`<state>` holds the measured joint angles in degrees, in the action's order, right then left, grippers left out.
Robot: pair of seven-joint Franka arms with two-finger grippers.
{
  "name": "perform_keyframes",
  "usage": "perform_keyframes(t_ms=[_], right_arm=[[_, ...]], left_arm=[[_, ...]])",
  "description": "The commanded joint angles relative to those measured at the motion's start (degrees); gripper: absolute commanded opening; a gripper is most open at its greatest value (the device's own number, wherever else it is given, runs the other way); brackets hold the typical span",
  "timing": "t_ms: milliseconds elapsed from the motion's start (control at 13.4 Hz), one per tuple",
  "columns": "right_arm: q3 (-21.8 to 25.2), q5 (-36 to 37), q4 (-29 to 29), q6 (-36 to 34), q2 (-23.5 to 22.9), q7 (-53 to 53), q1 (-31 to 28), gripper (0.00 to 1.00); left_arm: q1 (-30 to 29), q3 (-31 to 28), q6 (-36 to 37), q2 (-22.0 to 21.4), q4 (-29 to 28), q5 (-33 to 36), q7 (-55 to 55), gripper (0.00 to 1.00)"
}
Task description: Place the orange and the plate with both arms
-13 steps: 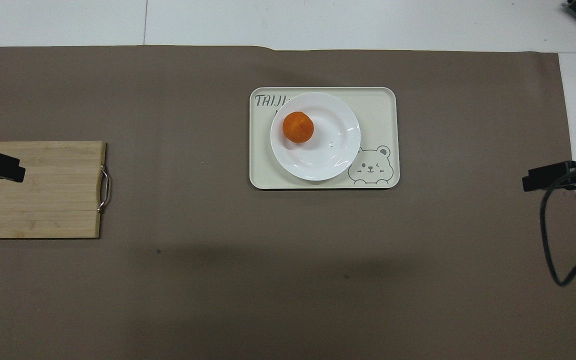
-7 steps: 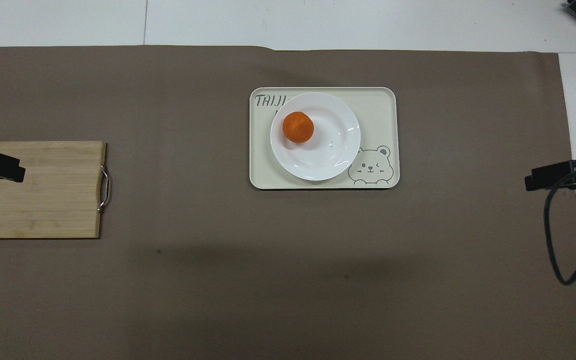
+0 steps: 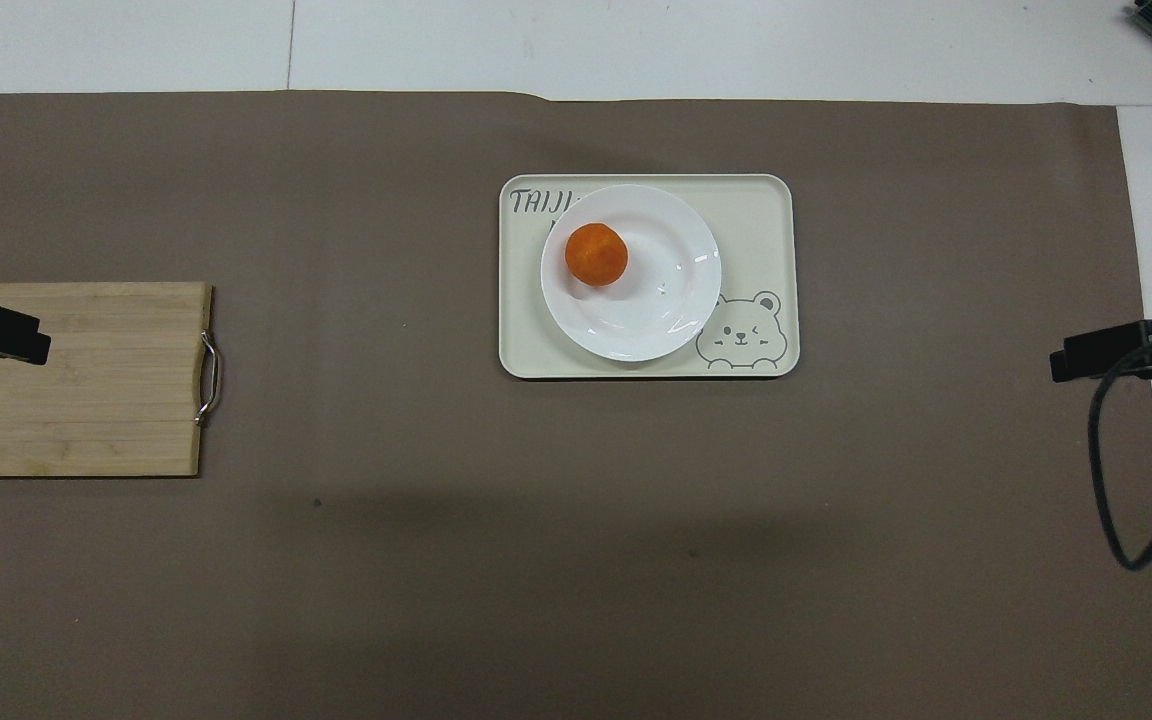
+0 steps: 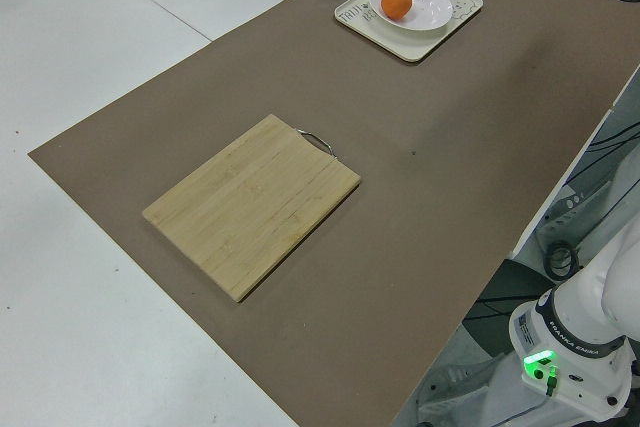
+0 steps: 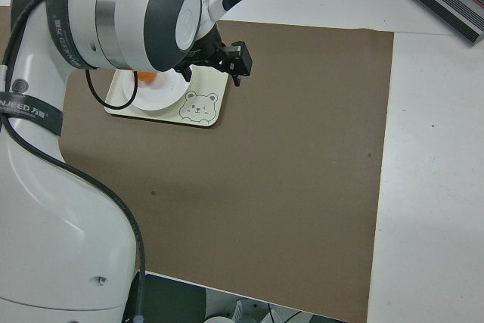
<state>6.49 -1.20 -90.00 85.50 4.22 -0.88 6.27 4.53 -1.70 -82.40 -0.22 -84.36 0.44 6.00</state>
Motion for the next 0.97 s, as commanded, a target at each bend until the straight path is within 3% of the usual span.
perform_keyframes(t_ms=[0,224,448,895], right_arm=[[-0.2,-1.2,0.6,-0.5,-0.2,-1.1,-0.8,1.00],[-0.2,-1.2,0.6,-0.5,-0.2,-1.1,-0.8,1.00],[-0.2,-1.2,0.6,-0.5,-0.2,-1.1,-0.8,1.00],[-0.2,-1.2,0.6,-0.5,-0.3,-1.1,-0.8,1.00]], left_arm=[[-0.6,0.7,-0.7,-1.7,-2.1,0.9,-0.3,1.00],[1.8,1.8,-1.3,-1.9,-2.4,0.4,-1.9,1.00],[6.2,1.9,-8.1,-1.7,-2.7,0.1,-6.1,1.00],[10.5,1.9,-8.1,-1.4,-2.4,-0.4,-8.3,1.00]])
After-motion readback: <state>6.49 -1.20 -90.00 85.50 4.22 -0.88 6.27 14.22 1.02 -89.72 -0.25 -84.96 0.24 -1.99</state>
